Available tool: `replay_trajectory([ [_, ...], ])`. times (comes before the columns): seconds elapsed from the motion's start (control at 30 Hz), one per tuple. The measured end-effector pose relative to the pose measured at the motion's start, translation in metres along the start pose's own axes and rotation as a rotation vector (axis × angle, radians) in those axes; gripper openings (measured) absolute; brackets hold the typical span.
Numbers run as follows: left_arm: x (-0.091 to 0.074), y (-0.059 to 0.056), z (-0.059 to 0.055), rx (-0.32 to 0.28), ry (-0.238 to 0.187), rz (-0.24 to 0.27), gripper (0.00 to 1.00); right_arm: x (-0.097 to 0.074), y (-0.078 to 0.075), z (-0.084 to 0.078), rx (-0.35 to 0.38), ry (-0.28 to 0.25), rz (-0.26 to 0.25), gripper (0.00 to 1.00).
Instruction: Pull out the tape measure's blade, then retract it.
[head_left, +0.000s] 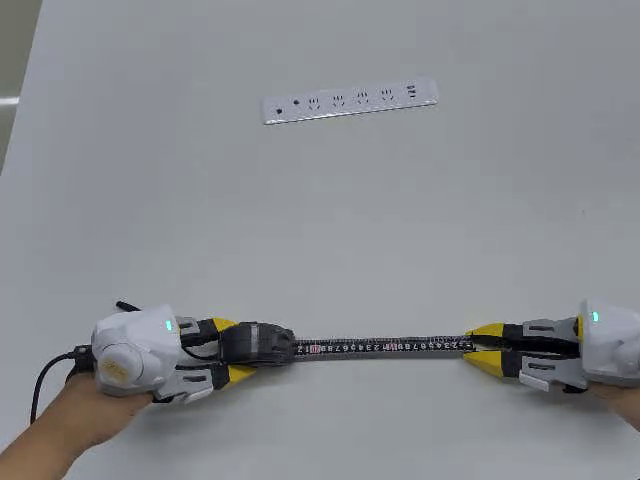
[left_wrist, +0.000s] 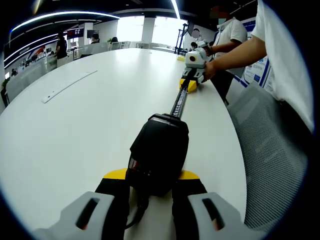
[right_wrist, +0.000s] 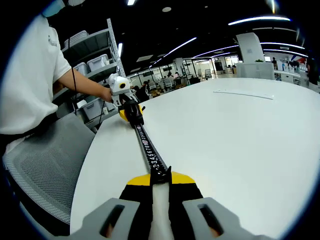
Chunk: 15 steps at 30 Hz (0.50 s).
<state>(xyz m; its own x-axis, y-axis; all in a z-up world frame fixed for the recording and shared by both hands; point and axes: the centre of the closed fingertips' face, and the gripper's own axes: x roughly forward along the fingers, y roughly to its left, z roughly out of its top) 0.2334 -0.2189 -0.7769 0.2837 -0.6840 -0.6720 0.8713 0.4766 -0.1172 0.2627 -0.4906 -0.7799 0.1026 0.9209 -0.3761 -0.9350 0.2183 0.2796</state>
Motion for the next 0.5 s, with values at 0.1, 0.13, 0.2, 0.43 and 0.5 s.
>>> replay_trajectory([
  [0.1,-0.0001,-0.0006,0.0,0.001,0.0,-0.001,0.29,-0.0015,0.0007,-0.0019,0.002,0.005,0.003,0.08],
  [0.13,-0.0001,-0.0005,0.0,0.003,0.0,-0.001,0.29,-0.002,0.0009,-0.0021,0.004,0.005,0.005,0.08],
  [0.2,-0.0001,-0.0005,0.0001,0.0,0.001,-0.001,0.29,-0.0039,-0.0005,-0.0021,0.006,0.002,0.001,0.08],
  [0.43,0.0002,-0.0007,0.0003,-0.001,0.002,-0.002,0.29,-0.0066,0.0026,0.0026,0.013,0.002,-0.007,0.08],
  [0.5,0.0002,-0.0008,0.0003,0.001,0.002,-0.002,0.29,-0.0066,0.0035,0.004,0.015,0.002,-0.008,0.08],
])
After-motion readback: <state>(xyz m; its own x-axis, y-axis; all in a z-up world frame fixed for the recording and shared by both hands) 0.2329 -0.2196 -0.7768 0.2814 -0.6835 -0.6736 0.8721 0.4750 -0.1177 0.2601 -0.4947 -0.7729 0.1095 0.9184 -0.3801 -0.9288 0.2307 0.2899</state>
